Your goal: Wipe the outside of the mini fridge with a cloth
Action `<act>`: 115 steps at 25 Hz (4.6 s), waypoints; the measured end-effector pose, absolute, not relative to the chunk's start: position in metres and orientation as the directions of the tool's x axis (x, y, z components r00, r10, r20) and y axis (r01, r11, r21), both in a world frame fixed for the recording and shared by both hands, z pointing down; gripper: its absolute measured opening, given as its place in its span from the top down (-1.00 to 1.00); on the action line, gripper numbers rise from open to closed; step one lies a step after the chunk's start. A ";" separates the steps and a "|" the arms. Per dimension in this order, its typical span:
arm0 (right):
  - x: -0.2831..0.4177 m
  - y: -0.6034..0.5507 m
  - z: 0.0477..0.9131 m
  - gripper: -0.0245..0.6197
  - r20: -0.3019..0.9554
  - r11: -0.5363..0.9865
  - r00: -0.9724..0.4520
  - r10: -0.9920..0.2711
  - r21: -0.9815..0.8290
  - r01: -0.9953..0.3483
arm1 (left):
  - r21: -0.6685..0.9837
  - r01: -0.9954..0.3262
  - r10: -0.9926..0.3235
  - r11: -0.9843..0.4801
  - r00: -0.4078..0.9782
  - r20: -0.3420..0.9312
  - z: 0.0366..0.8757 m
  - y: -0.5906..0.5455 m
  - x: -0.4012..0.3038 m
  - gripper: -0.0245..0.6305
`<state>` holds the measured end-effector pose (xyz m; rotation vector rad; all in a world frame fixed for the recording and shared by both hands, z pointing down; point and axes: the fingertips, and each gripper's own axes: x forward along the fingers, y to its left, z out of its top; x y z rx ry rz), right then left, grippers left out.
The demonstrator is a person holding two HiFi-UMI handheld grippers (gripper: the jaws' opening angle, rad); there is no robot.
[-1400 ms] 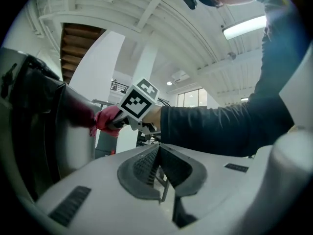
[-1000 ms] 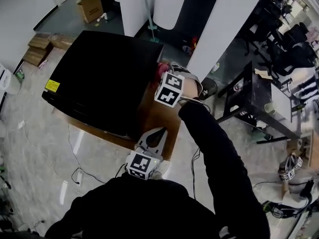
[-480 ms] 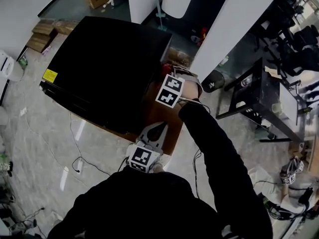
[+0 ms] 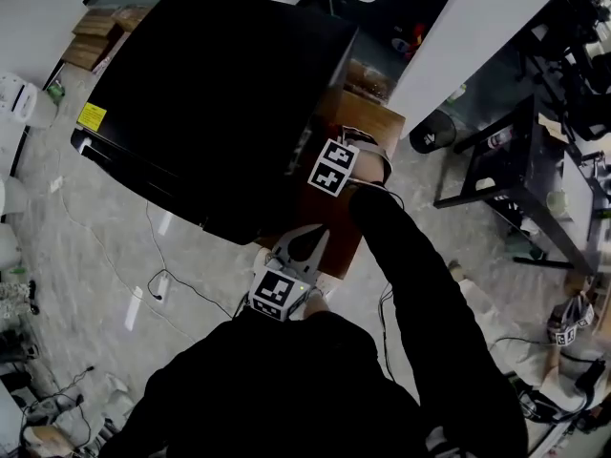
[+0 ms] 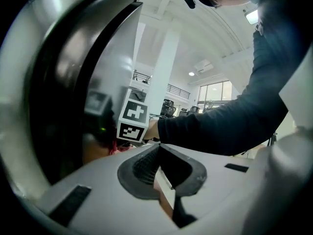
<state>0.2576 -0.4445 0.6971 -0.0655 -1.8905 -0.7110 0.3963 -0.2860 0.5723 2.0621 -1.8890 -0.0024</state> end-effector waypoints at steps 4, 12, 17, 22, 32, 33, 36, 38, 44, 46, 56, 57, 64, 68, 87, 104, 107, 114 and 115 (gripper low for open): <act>0.256 -0.446 0.737 0.53 0.865 0.830 -0.422 -0.270 0.431 0.353 | 0.266 -0.964 -0.961 -0.012 0.084 0.263 0.590 -0.271 0.389 0.91; 0.259 -0.445 0.798 0.53 0.919 0.879 -0.333 -0.209 0.326 0.349 | 0.239 -0.970 -0.960 0.038 0.030 0.279 0.588 -0.250 0.385 0.91; 0.260 -0.438 0.803 0.52 0.932 0.896 -0.311 -0.185 0.290 0.336 | 0.216 -0.975 -0.962 0.056 0.005 0.272 0.575 -0.234 0.382 0.91; 0.281 -0.439 0.761 0.52 0.913 0.921 -0.369 -0.175 0.284 0.265 | 0.189 -0.979 -0.965 0.074 -0.023 0.261 0.561 -0.222 0.383 0.91; 0.321 -0.377 0.606 0.52 0.863 0.886 -0.471 -0.183 0.353 0.302 | 0.155 -0.987 -0.973 -0.028 0.062 0.221 0.522 -0.218 0.388 0.91; 0.327 -0.370 0.592 0.52 0.859 0.883 -0.476 -0.188 0.361 0.301 | 0.151 -0.987 -0.973 -0.049 0.081 0.218 0.518 -0.218 0.392 0.91; 0.347 -0.350 0.558 0.52 0.853 0.873 -0.471 -0.223 0.390 0.292 | 0.152 -0.981 -0.967 -0.122 0.152 0.202 0.506 -0.213 0.402 0.91; 0.352 -0.333 0.539 0.52 0.852 0.871 -0.463 -0.245 0.404 0.281 | 0.154 -0.975 -0.965 -0.158 0.186 0.187 0.496 -0.203 0.399 0.91; 0.339 -0.284 0.492 0.52 0.838 0.844 -0.449 -0.312 0.461 0.273 | 0.162 -0.967 -0.957 -0.198 0.226 0.183 0.479 -0.172 0.377 0.91; 0.328 -0.266 0.482 0.52 0.830 0.836 -0.451 -0.328 0.478 0.271 | 0.170 -0.959 -0.952 -0.225 0.254 0.173 0.474 -0.157 0.373 0.91; 0.307 -0.245 0.489 0.51 0.810 0.793 -0.390 -0.439 0.553 0.256 | 0.160 -0.942 -0.942 -0.295 0.315 0.113 0.469 -0.111 0.351 0.91; 0.306 -0.246 0.494 0.51 0.807 0.785 -0.386 -0.447 0.561 0.263 | 0.160 -0.942 -0.943 -0.294 0.314 0.114 0.471 -0.109 0.349 0.91; 0.307 -0.250 0.543 0.51 0.793 0.766 -0.399 -0.461 0.582 0.272 | 0.174 -0.950 -0.952 -0.258 0.280 0.119 0.498 -0.112 0.342 0.91; 0.304 -0.254 0.575 0.51 0.787 0.756 -0.405 -0.465 0.591 0.281 | 0.175 -0.956 -0.953 -0.233 0.261 0.155 0.525 -0.117 0.341 0.91; 0.296 -0.243 0.755 0.51 0.867 0.840 -0.347 -0.359 0.462 0.286 | 0.311 -0.947 -0.948 -0.085 0.173 0.268 0.658 -0.104 0.326 0.91; 0.310 -0.229 0.841 0.50 0.931 0.888 -0.304 -0.203 0.306 0.343 | 0.306 -0.940 -0.941 0.149 -0.040 0.337 0.668 -0.071 0.297 0.91; 0.332 -0.217 0.822 0.50 0.922 0.912 -0.352 -0.162 0.276 0.302 | 0.289 -0.943 -0.941 0.163 -0.061 0.333 0.654 -0.056 0.295 0.91; 0.373 -0.152 0.725 0.50 0.835 0.970 -0.545 -0.070 0.185 0.158 | 0.266 -0.958 -0.957 0.112 -0.031 0.289 0.611 -0.007 0.286 0.91; 0.370 -0.138 0.706 0.50 0.805 0.975 -0.591 -0.048 0.166 0.146 | 0.262 -0.960 -0.959 0.103 -0.026 0.283 0.606 0.001 0.283 0.91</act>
